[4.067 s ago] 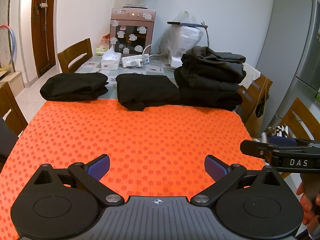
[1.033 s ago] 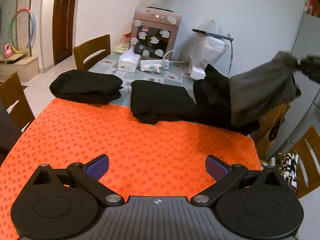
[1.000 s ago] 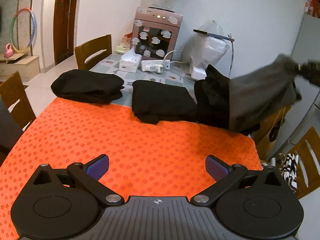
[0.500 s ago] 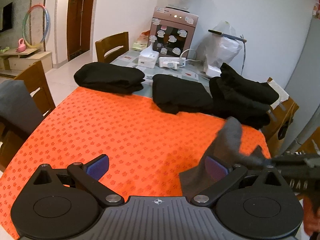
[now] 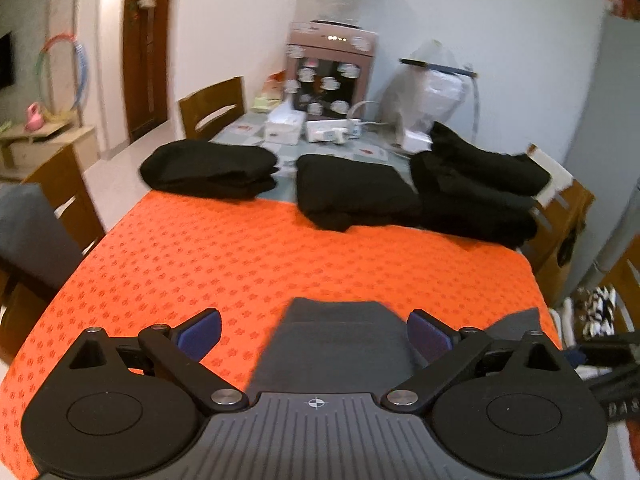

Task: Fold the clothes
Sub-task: 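Pull the grey sweatshirt off the stack with the right tool while the left tool grasps its other edge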

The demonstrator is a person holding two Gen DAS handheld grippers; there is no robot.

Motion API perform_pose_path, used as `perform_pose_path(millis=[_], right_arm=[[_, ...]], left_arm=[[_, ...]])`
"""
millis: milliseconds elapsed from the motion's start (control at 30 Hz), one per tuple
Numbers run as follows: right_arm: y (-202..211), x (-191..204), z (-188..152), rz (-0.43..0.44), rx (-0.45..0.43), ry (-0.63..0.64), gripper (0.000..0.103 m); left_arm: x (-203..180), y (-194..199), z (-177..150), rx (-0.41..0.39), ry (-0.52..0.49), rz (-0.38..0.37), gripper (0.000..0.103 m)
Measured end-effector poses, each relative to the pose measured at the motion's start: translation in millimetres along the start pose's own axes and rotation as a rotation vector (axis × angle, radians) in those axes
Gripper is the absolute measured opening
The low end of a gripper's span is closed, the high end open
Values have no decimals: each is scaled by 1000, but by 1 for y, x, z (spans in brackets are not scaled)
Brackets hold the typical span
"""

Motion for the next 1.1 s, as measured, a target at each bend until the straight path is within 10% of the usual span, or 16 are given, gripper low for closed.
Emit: perform_pose_path(millis=[367, 433, 533, 933, 1033, 1100], right_arm=[[-17, -76, -24, -266, 28, -88, 73], [-20, -90, -28, -313, 34, -104, 51], [-27, -92, -23, -290, 39, -126, 9], [8, -50, 28, -8, -109, -233, 8], [16, -30, 38, 46, -129, -226, 8], [20, -18, 44, 73, -140, -214, 8]], left_arm=[[-43, -20, -33, 67, -182, -146, 99], [-54, -23, -40, 80, -222, -195, 100], [-71, -28, -50, 103, -272, -258, 100], [-127, -48, -75, 84, -420, -386, 99], [-127, -47, -73, 52, -414, -392, 79], [-122, -46, -70, 46, -395, -410, 35]])
Point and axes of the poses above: each gripper's, at about its wrist camera, not at the fingertips, and y roughly against the way its jaws point, x to its left, z to its top, the point moved 4 cm from there along -y, roughly the way its jaws point, and after that the axes turned 1 degree about y, right-handed, at the moved point
